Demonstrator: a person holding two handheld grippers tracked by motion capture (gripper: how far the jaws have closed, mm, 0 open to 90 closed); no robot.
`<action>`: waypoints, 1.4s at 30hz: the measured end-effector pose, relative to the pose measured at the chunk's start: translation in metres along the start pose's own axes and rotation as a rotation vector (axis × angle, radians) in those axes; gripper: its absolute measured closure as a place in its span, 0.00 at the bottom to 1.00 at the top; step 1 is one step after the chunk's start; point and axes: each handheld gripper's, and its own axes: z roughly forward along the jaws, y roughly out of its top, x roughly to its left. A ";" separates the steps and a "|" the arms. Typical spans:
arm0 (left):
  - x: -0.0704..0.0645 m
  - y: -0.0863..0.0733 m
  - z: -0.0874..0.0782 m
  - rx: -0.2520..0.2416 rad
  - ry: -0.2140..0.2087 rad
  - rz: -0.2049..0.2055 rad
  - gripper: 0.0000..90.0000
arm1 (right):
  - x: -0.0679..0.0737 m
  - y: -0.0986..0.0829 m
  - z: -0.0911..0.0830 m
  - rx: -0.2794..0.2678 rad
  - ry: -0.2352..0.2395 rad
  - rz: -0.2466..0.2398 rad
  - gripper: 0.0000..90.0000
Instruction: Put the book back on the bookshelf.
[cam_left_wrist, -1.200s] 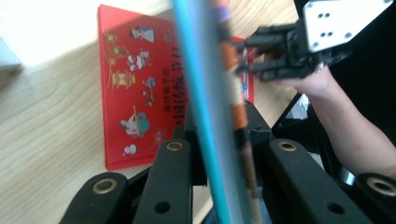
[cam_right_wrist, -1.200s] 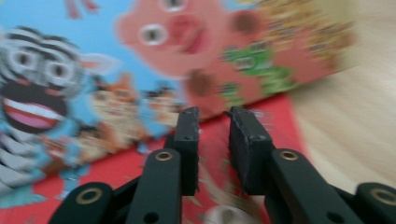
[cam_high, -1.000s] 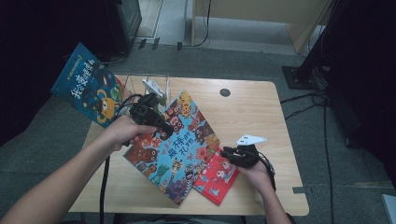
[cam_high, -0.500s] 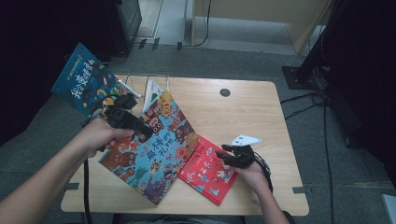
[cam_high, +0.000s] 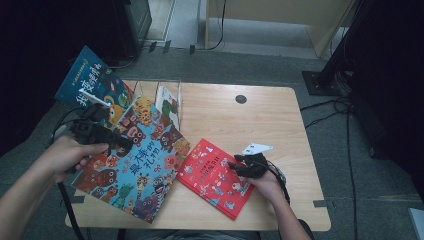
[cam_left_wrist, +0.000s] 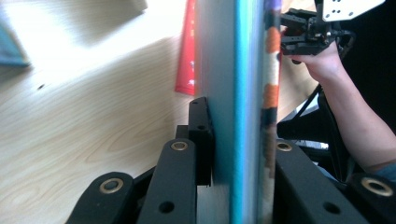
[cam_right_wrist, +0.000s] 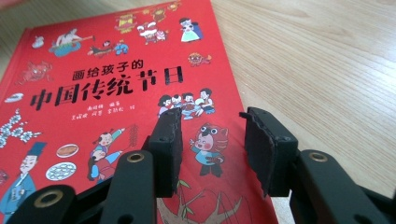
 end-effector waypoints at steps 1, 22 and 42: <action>0.003 -0.003 -0.003 -0.007 0.001 -0.009 0.90 | 0.000 0.001 0.001 -0.001 0.000 -0.008 0.64; 0.046 -0.047 -0.074 -0.117 0.039 -0.148 0.89 | 0.000 0.005 0.007 -0.003 0.011 -0.032 0.67; 0.077 -0.012 -0.108 -0.187 0.182 -0.256 0.89 | -0.001 0.005 0.007 -0.005 0.010 -0.034 0.68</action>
